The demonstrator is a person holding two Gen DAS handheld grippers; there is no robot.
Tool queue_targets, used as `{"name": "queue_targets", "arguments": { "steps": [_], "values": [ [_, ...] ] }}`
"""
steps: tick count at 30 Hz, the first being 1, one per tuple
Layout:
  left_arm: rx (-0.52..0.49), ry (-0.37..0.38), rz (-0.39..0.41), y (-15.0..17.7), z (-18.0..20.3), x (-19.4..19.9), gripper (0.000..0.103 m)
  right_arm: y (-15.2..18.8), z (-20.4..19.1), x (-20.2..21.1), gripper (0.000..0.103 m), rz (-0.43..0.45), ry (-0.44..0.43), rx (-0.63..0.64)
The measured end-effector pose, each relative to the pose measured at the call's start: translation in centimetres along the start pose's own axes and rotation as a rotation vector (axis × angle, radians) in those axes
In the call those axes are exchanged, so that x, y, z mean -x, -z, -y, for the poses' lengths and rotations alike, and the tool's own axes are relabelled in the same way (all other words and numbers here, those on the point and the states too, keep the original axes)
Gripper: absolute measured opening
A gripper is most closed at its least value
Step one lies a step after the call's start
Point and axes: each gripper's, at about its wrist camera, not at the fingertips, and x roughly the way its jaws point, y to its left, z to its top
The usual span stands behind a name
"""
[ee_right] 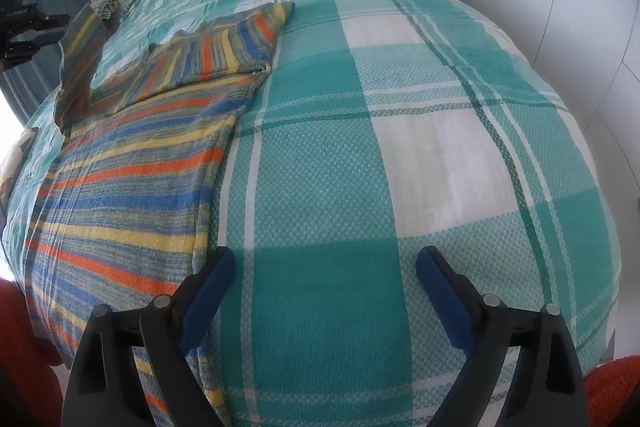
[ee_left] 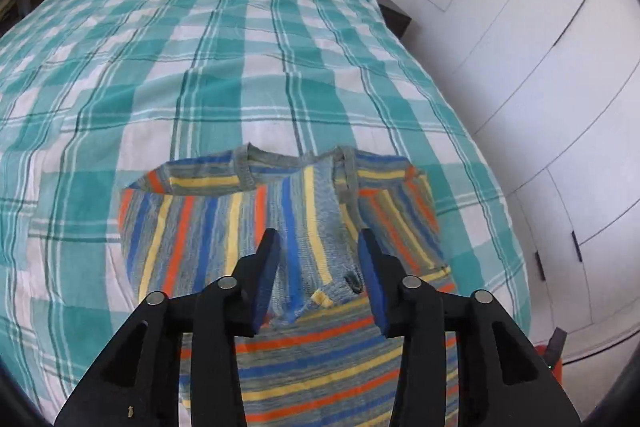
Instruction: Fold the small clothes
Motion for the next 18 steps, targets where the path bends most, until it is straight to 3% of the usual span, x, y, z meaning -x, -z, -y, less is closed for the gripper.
{"name": "queue_targets", "arguments": {
  "steps": [3,6,8,12,14,15,16,18],
  "values": [
    [0.142,-0.002,0.06,0.2,-3.6,0.1,0.062,0.1,0.3,0.1,0.092,-0.001,-0.014,-0.009],
    [0.283,-0.121,0.109,1.9,-7.7,0.4,0.062,0.2,0.2,0.1,0.092,-0.006,-0.015,-0.009],
    [0.272,-0.223,0.084,3.5,-9.1,-1.2,0.064,0.1,0.1,-0.1,0.093,-0.009,-0.012,-0.008],
    [0.192,-0.412,-0.106,9.0,-11.3,-7.6,0.068,0.1,-0.2,-0.3,0.095,-0.007,0.0,0.007],
    [0.137,-0.409,-0.019,10.6,-11.2,-7.0,0.073,0.2,-0.3,-0.4,0.095,-0.009,0.007,0.02],
    [0.135,-0.442,-0.026,10.8,-11.1,-6.6,0.084,0.2,-0.3,-0.4,0.095,-0.009,0.012,0.026],
    [0.148,-0.464,-0.041,10.7,-11.1,-6.0,0.086,0.2,-0.4,-0.4,0.095,-0.009,0.014,0.029],
    [0.166,-0.43,-0.002,11.0,-10.8,-3.6,0.085,0.0,-0.3,-0.5,0.095,-0.013,0.014,0.028]
  ]
}}
